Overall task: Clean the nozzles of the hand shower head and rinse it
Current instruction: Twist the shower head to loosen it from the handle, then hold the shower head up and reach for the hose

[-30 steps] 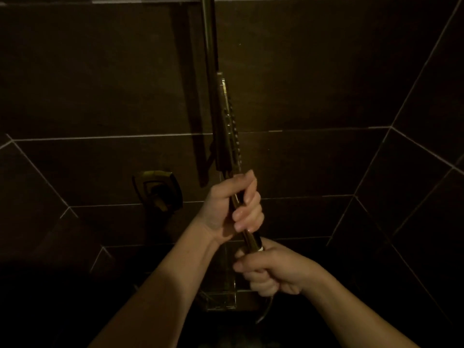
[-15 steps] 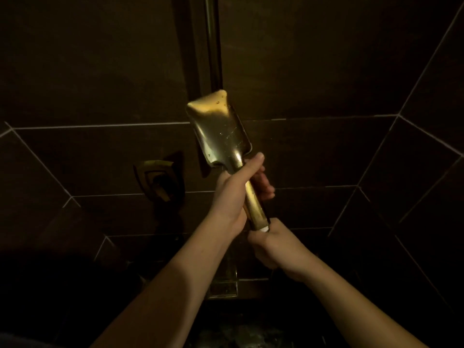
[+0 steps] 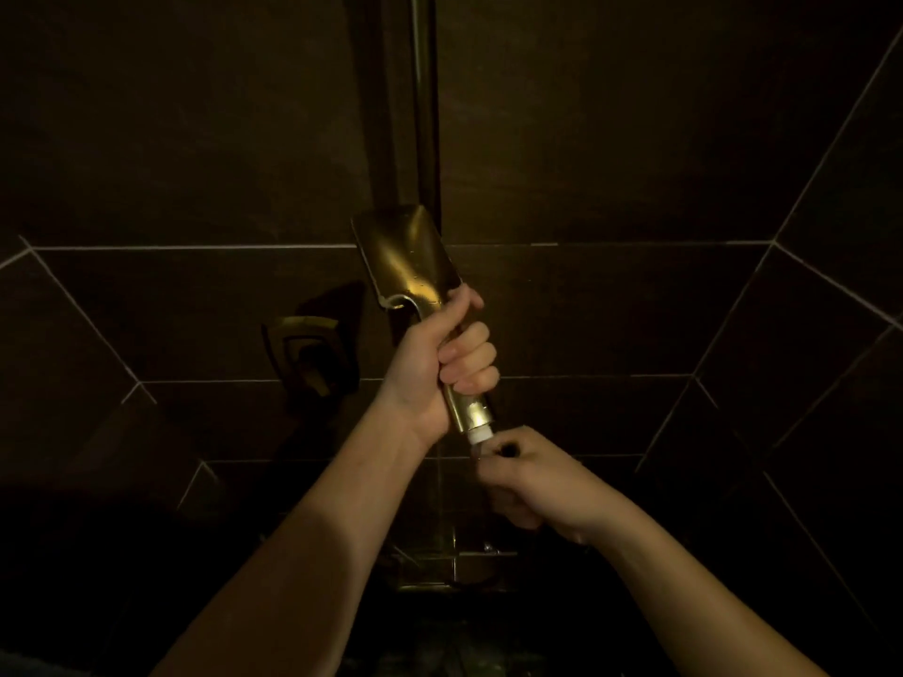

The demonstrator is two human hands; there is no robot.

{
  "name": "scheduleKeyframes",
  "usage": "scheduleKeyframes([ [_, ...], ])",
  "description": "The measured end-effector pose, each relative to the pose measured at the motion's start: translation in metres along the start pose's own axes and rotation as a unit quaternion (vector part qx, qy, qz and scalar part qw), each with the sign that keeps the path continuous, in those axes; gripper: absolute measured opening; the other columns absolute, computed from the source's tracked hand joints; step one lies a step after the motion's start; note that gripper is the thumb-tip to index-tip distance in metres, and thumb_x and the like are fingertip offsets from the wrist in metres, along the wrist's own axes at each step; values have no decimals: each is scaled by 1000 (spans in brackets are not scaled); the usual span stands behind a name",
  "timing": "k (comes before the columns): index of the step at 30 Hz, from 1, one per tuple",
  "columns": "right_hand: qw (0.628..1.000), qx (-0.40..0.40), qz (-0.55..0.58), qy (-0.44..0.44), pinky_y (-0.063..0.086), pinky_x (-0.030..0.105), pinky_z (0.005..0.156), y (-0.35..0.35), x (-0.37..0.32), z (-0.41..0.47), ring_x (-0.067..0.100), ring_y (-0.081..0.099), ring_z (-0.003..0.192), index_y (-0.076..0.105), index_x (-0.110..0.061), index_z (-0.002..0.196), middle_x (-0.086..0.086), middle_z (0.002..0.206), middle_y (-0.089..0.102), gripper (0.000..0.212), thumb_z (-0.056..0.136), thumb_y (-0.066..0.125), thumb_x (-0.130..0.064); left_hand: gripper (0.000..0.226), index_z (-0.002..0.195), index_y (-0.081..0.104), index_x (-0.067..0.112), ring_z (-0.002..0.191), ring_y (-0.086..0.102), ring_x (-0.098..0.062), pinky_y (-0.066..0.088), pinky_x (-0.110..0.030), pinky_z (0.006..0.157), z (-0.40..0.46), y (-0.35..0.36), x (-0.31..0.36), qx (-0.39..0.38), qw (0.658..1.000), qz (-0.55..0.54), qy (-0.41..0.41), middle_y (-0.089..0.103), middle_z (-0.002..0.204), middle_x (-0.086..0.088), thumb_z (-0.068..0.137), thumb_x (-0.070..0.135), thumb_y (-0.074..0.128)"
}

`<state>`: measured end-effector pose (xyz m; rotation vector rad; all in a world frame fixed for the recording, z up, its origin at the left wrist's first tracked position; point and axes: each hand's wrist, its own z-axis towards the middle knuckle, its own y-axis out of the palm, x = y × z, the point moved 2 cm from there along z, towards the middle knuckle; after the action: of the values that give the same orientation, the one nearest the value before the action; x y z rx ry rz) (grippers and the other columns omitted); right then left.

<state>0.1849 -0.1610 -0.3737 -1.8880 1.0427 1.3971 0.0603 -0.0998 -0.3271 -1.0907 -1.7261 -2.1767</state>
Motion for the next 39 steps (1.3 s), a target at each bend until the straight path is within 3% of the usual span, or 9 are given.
scheduleKeyframes([
  [6,997,64,-39,28,20,27,41,-12,9,5,13,29,42,49,-21,61,0,54,36,31,91,57,-15,38,71,47,15,31,31,-8,22,-20,35,-7,-13,-1,37,996,82,-4,33,42,5,96,40,58],
  [11,978,86,-160,102,33,22,41,-19,18,12,7,43,42,58,-22,65,-6,55,50,24,89,63,-22,51,56,42,19,31,29,-11,23,-23,37,-8,-27,-6,170,959,223,38,31,41,3,97,42,62],
  [14,918,91,-345,175,51,21,58,-30,33,24,5,63,71,67,-22,91,-6,86,65,4,88,65,-24,39,77,62,15,36,39,-15,33,-28,41,-7,-39,-5,267,895,349,76,41,46,0,94,50,65],
  [17,863,88,-437,236,55,28,73,-53,52,32,13,63,84,65,-21,95,-2,94,63,7,90,63,-25,100,126,59,0,83,69,-48,60,-54,76,-6,-57,0,331,855,392,78,67,91,-29,68,82,67],
  [19,833,76,-477,271,55,31,78,-68,62,37,16,63,86,61,-21,86,0,94,62,5,91,59,-23,117,124,60,0,109,61,-57,51,-65,94,-4,-69,1,336,843,410,93,65,103,-31,53,93,62],
  [24,735,17,-593,329,51,36,89,-89,77,45,26,60,106,57,-11,121,10,121,58,31,93,55,-24,129,122,60,-9,99,61,-58,55,-61,86,-6,-77,2,342,826,432,122,63,99,-32,50,98,58],
  [31,613,3,-716,336,45,39,94,-96,73,46,29,49,125,51,-15,135,9,140,48,41,95,55,-21,48,60,50,24,56,49,-20,44,-40,65,-10,-72,5,311,830,447,116,47,60,0,70,69,65],
  [37,688,251,-642,228,45,27,55,-126,23,47,16,60,73,61,-13,103,2,89,60,15,93,56,-22,60,76,63,14,66,56,-23,48,-38,66,-9,-69,15,314,817,469,115,56,69,-1,69,73,66],
  [39,702,296,-613,208,48,27,53,-137,6,45,14,61,68,60,-15,97,2,84,59,6,93,57,-20,50,64,58,15,51,54,-17,49,-33,55,-5,-61,23,291,830,457,132,52,54,3,86,59,67],
])
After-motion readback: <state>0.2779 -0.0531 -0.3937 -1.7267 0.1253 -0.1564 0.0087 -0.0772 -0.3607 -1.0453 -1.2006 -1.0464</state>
